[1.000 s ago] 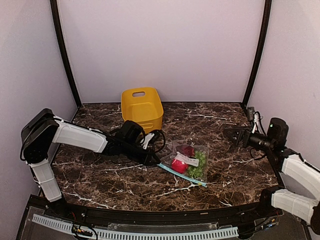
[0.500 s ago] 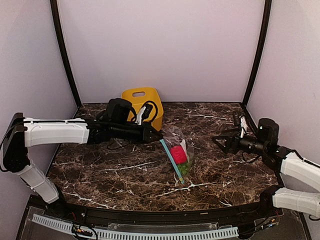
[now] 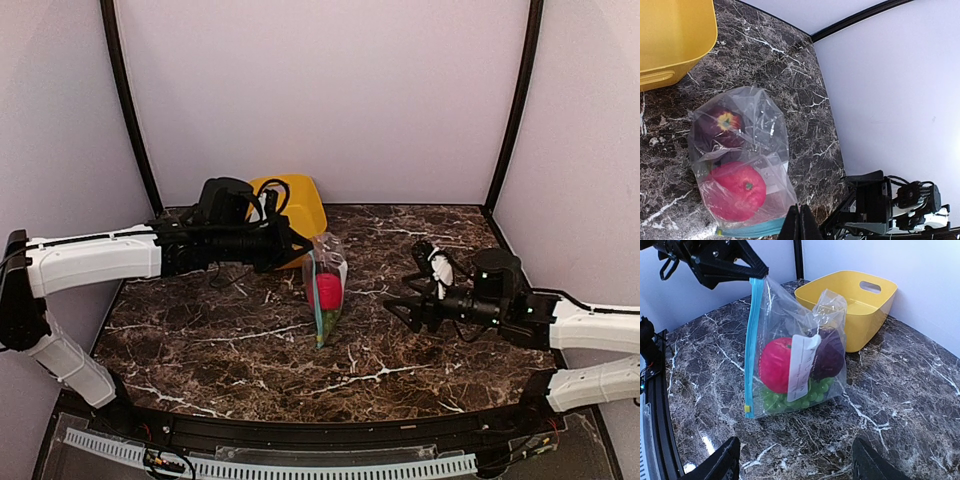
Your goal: Open the zip-top bag and remove the fake food
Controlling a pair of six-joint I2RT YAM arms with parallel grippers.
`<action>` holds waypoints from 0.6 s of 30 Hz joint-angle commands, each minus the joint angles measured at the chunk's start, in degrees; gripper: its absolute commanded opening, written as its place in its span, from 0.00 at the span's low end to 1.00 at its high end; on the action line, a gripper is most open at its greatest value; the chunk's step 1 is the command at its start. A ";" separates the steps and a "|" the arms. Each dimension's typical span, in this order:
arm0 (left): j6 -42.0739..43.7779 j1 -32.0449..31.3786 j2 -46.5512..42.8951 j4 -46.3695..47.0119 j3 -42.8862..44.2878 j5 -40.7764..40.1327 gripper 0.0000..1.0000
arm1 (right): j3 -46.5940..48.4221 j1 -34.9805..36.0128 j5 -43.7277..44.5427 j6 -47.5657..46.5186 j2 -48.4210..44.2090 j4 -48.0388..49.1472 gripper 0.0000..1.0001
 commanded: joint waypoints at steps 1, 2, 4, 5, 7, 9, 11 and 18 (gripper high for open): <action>-3.85 -1.28 -3.94 0.51 2.15 -2.59 0.01 | 2.58 4.21 7.69 -1.71 3.39 5.30 0.73; -3.82 -1.51 -4.16 0.54 2.29 -3.09 0.01 | 2.98 4.79 7.96 -1.73 3.88 5.77 0.72; -3.16 -2.30 -4.44 0.57 3.71 -3.86 0.01 | 3.14 5.34 8.03 -1.66 4.15 7.26 0.71; -3.04 -2.65 -4.52 0.58 4.16 -4.00 0.01 | 3.10 5.49 7.65 -1.65 3.94 8.06 0.70; -3.47 -2.86 -4.70 1.33 4.75 -4.46 0.01 | 2.82 5.62 6.97 -1.64 3.24 9.36 0.69; -4.79 -2.90 -5.09 2.76 4.44 -4.94 0.01 | 2.16 5.77 6.33 -2.16 2.84 10.47 0.68; -6.02 -2.90 -5.68 3.93 3.90 -6.08 0.01 | 1.39 6.08 6.12 -2.40 2.96 11.72 0.67; -7.87 -2.92 -6.13 6.26 3.77 -7.26 0.01 | 0.15 6.34 5.91 -5.52 8.52 17.75 0.61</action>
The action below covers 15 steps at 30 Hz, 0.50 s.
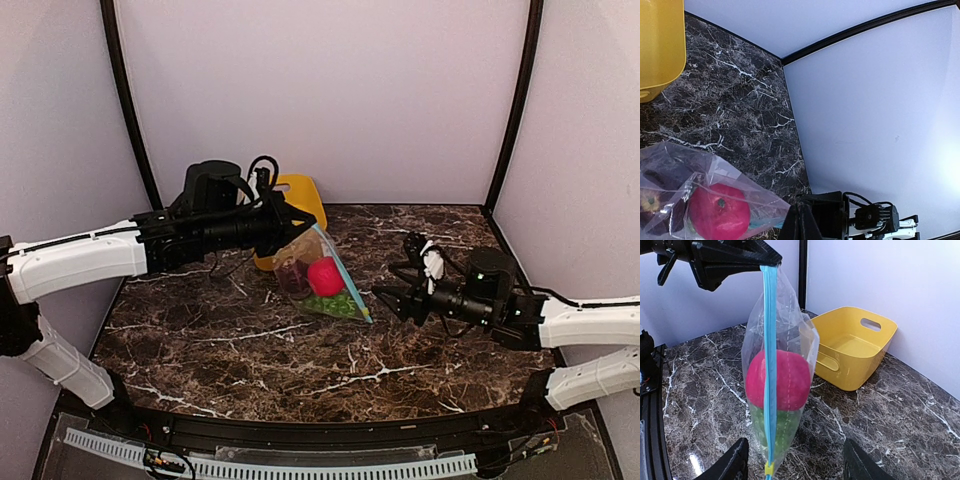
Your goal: Open the zip-top bag and remove the fake food
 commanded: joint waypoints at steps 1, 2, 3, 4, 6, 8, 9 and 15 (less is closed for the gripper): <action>-1.74 -0.09 -2.30 3.79 0.82 -1.49 0.01 | -1.20 0.63 -0.24 -2.42 4.40 7.24 0.59; -1.76 -0.07 -2.35 4.00 0.82 -1.69 0.01 | -1.39 0.72 -0.87 -2.51 5.40 8.94 0.58; -1.85 -0.11 -2.36 4.03 0.81 -1.75 0.01 | -1.39 0.77 -1.45 -2.60 6.54 10.41 0.57; -1.85 -0.07 -2.41 4.05 0.77 -2.00 0.01 | -1.24 0.85 -1.83 -2.73 7.63 11.37 0.55; -1.98 -0.07 -2.56 4.37 0.54 -2.22 0.01 | -0.49 1.06 -1.81 -3.46 9.93 12.72 0.51; -2.13 -0.13 -2.69 4.60 0.29 -2.47 0.01 | 0.54 1.30 -1.97 -4.22 11.39 12.85 0.49; -2.19 -0.14 -2.70 4.64 0.18 -2.57 0.01 | 0.97 1.52 -2.06 -4.50 11.93 13.06 0.48; -2.69 -0.09 -2.55 4.91 -0.31 -3.03 0.01 | 3.09 3.95 -1.83 -5.15 14.22 13.97 0.45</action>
